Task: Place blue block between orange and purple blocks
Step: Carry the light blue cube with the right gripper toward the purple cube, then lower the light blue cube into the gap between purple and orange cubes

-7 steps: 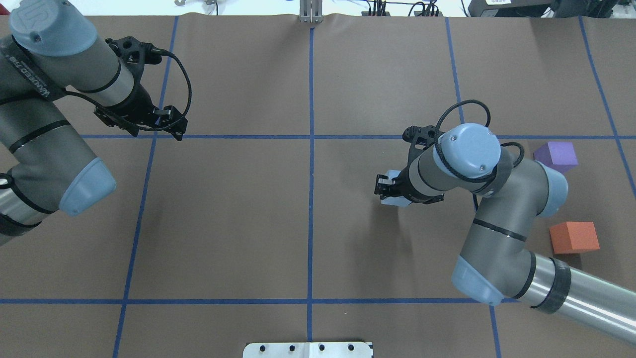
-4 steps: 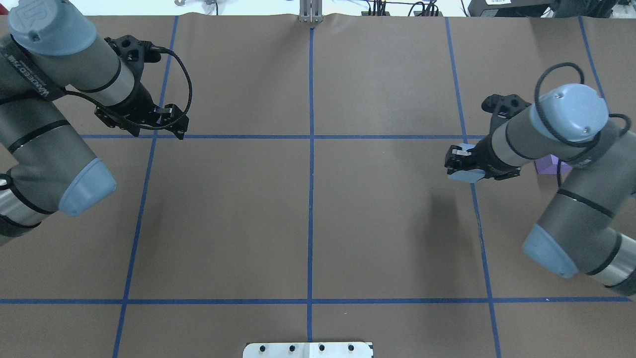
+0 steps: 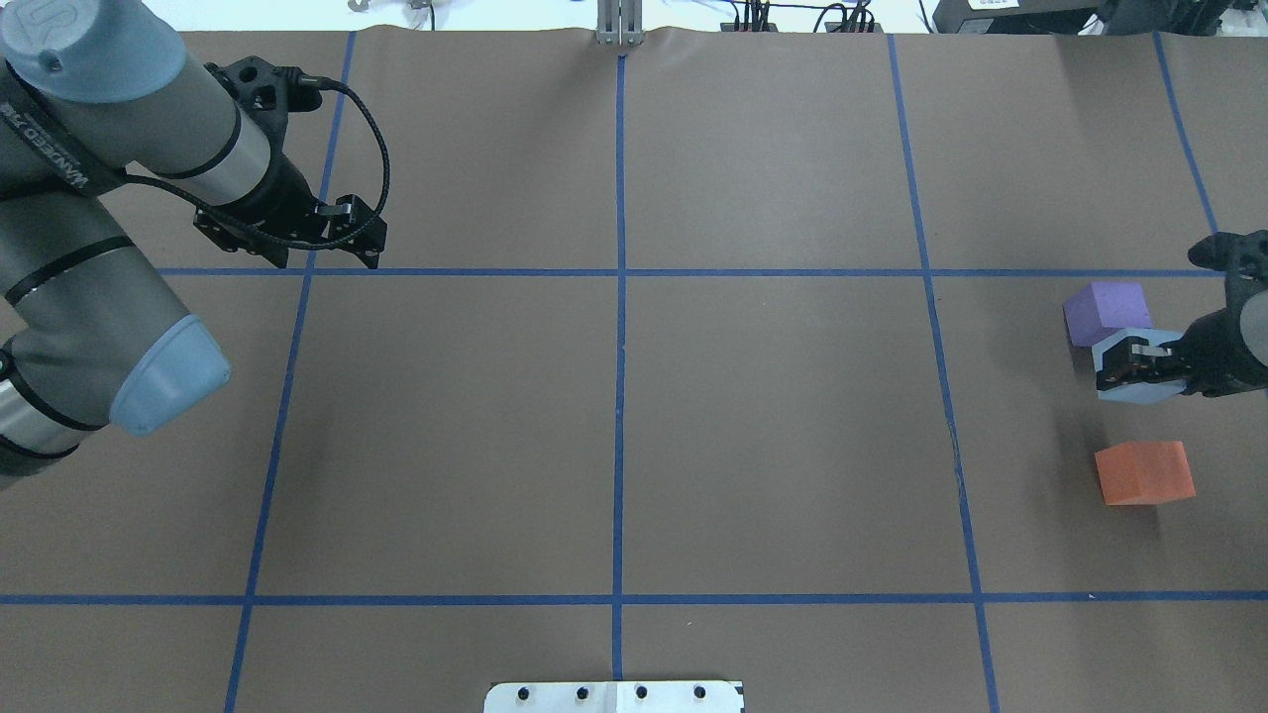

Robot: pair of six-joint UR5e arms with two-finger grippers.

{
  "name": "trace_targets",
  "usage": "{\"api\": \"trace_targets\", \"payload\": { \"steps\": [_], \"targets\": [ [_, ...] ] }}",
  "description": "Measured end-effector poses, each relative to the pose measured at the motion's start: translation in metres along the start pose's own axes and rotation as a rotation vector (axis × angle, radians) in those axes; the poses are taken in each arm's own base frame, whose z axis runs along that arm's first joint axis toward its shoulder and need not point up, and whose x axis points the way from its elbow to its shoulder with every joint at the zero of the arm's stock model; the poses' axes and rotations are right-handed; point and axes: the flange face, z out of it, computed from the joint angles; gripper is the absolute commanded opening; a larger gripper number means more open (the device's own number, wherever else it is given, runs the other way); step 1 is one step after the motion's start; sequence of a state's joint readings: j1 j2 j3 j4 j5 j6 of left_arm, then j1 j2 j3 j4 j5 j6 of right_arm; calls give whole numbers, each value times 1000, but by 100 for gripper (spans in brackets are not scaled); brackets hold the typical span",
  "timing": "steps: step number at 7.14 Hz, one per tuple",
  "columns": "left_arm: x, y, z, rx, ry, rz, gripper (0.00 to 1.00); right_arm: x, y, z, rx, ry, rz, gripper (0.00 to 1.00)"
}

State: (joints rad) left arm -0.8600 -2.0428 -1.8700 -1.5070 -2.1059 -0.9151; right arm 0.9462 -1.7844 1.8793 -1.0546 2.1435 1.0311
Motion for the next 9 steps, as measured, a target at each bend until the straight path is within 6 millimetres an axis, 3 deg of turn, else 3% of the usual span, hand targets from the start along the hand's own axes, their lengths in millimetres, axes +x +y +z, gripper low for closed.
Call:
{"api": "trace_targets", "payload": {
  "steps": [1,3,9],
  "targets": [
    [0,2,-2,3,2,1,100,15,3,8,-15,9,13,0],
    [0,4,-3,6,2,-4,100,26,-6,30,-34,31,27,0],
    [0,4,-3,7,1,-14,100,21,-20,55,-52,45,15,0]
  ]
}}
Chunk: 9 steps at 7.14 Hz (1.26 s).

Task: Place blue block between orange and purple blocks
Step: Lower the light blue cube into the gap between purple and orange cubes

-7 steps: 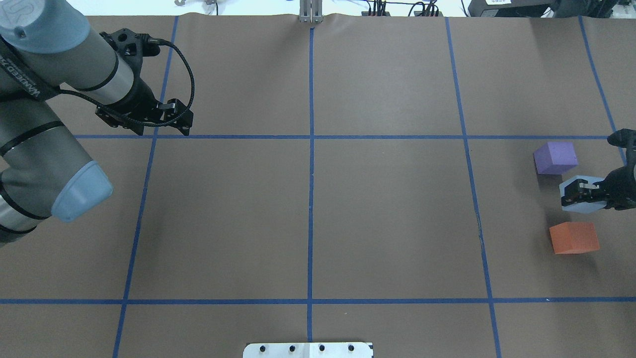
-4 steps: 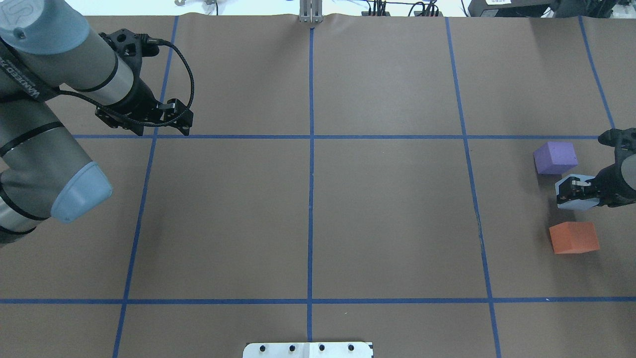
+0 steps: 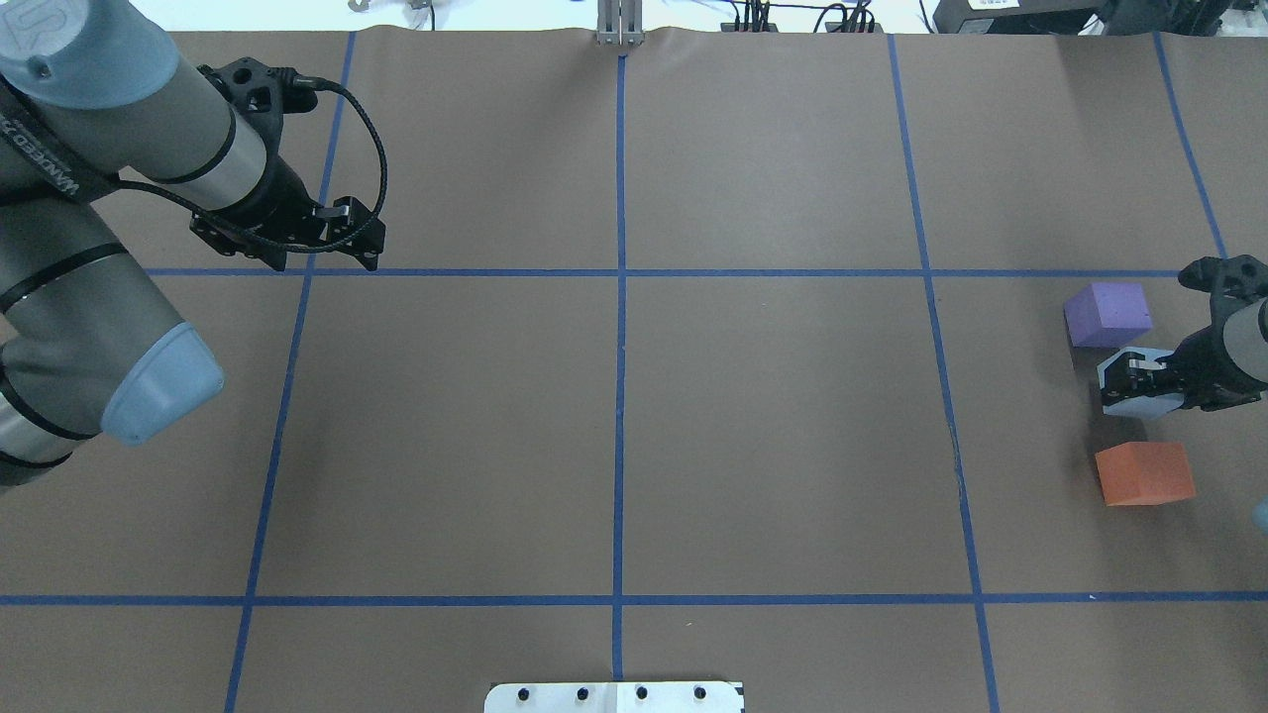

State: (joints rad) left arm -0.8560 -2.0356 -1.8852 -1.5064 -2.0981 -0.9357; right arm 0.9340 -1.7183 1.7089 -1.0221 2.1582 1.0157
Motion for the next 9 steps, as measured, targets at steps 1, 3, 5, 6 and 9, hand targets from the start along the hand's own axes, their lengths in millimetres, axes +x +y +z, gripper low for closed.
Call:
{"api": "trace_targets", "payload": {
  "steps": [1,3,5,6,9],
  "targets": [
    [0,0,0,0,0,0,100,-4,1,3,-5,0,-7,0],
    [0,0,0,1,-1,0,100,-9,4,6,-13,-1,-19,0],
    [0,0,0,1,-1,0,100,-17,0,8,-11,-7,-29,0],
    [0,0,0,1,-1,0,100,-19,-3,10,-11,-8,-32,0],
    [0,0,0,0,0,-1,100,-20,-4,11,-10,-10,-41,0]
  ]
}}
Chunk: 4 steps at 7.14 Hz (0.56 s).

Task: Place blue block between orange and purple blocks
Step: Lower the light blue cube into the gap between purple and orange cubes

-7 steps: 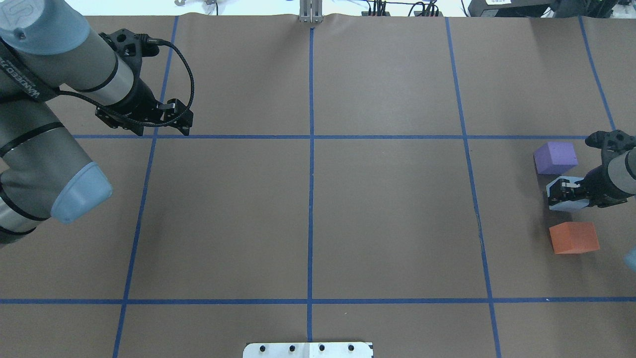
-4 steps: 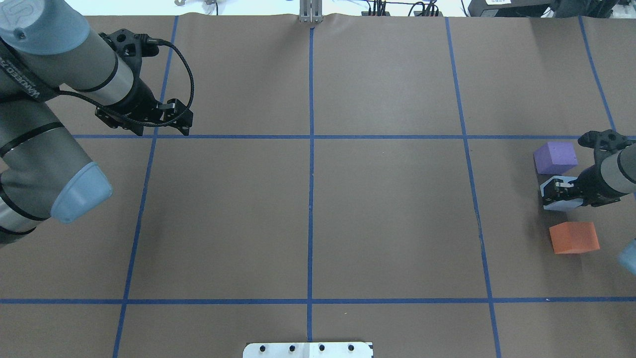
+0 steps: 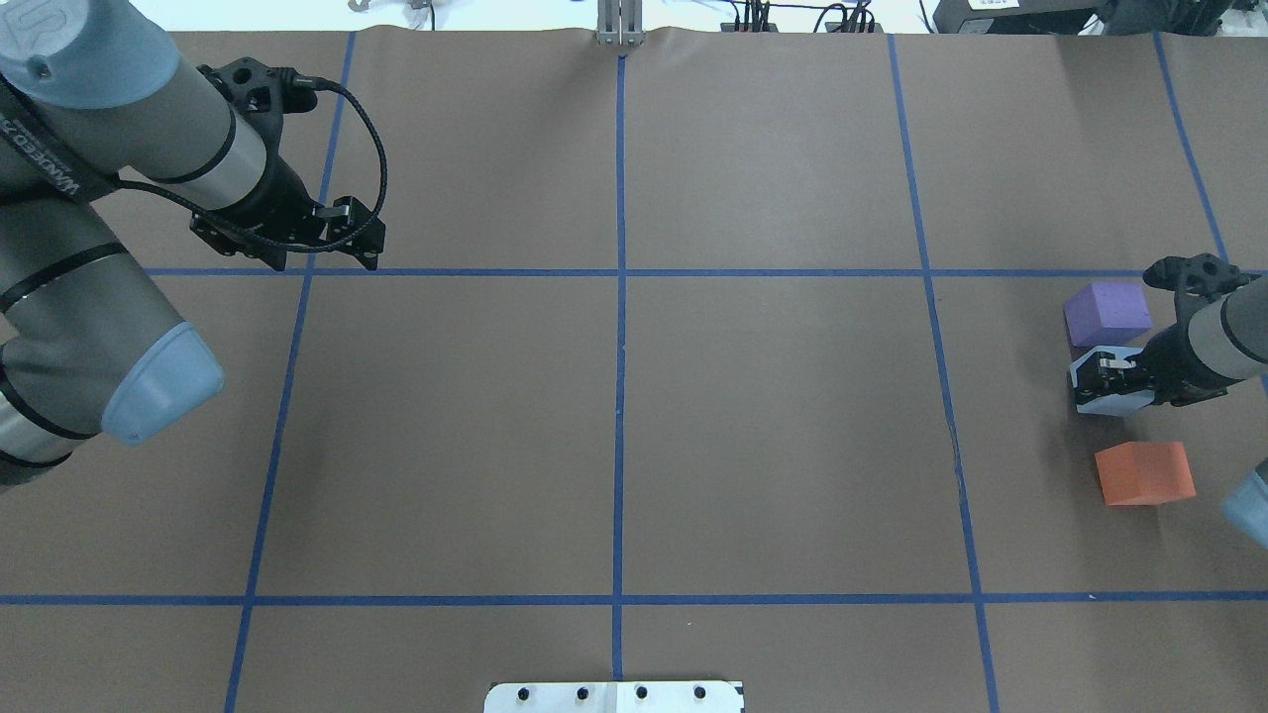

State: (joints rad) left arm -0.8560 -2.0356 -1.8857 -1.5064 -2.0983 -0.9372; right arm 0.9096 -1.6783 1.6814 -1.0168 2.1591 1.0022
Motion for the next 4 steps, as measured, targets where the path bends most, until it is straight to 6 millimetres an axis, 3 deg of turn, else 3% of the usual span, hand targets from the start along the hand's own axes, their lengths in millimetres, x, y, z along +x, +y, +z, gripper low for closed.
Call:
{"api": "trace_targets", "payload": {
  "steps": [4],
  "targets": [
    [1,1,-2,1,3,2,100,7,3,1,2,-9,-6,0]
  ]
}}
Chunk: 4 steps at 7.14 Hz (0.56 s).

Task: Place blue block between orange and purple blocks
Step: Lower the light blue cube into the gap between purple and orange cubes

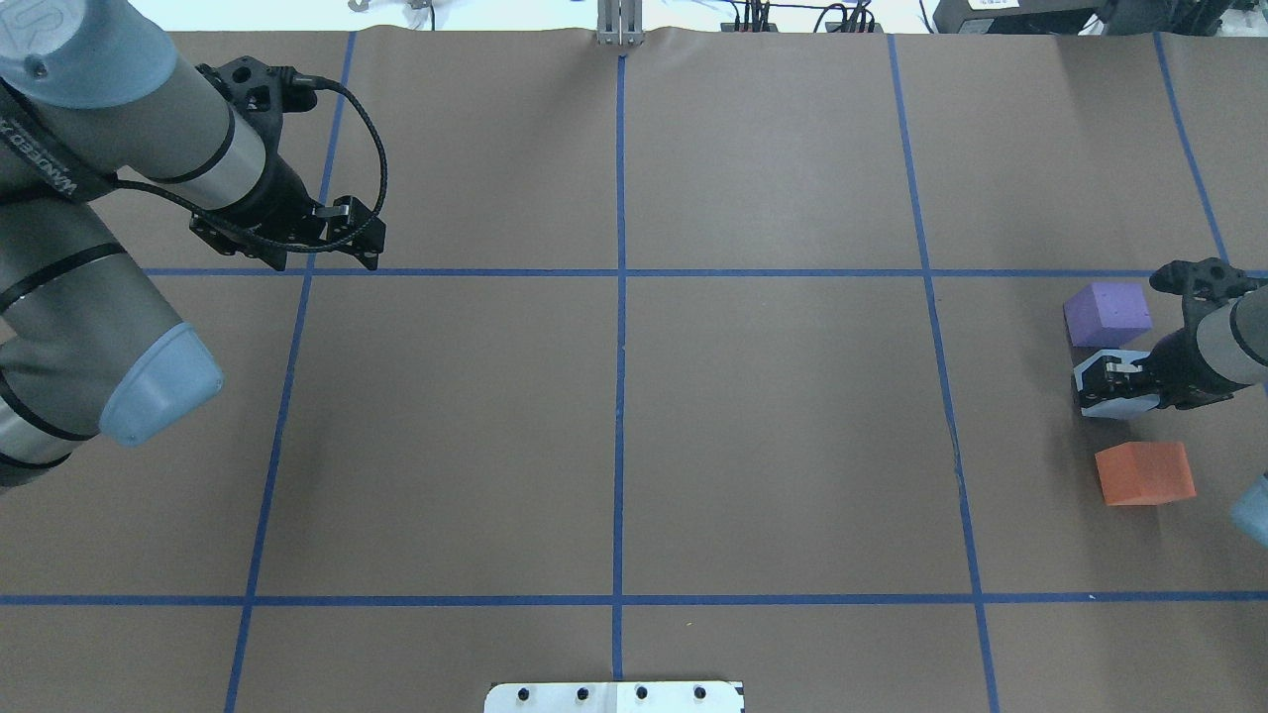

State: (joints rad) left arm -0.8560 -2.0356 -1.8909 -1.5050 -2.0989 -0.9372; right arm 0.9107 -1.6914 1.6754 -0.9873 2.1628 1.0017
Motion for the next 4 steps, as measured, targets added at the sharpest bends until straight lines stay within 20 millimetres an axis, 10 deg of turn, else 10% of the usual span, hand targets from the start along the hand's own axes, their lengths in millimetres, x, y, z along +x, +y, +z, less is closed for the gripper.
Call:
{"api": "trace_targets", "payload": {
  "steps": [4],
  "targets": [
    [2,1,-3,2,7,0,100,3,0,3,-4,5,4,0]
  ]
}}
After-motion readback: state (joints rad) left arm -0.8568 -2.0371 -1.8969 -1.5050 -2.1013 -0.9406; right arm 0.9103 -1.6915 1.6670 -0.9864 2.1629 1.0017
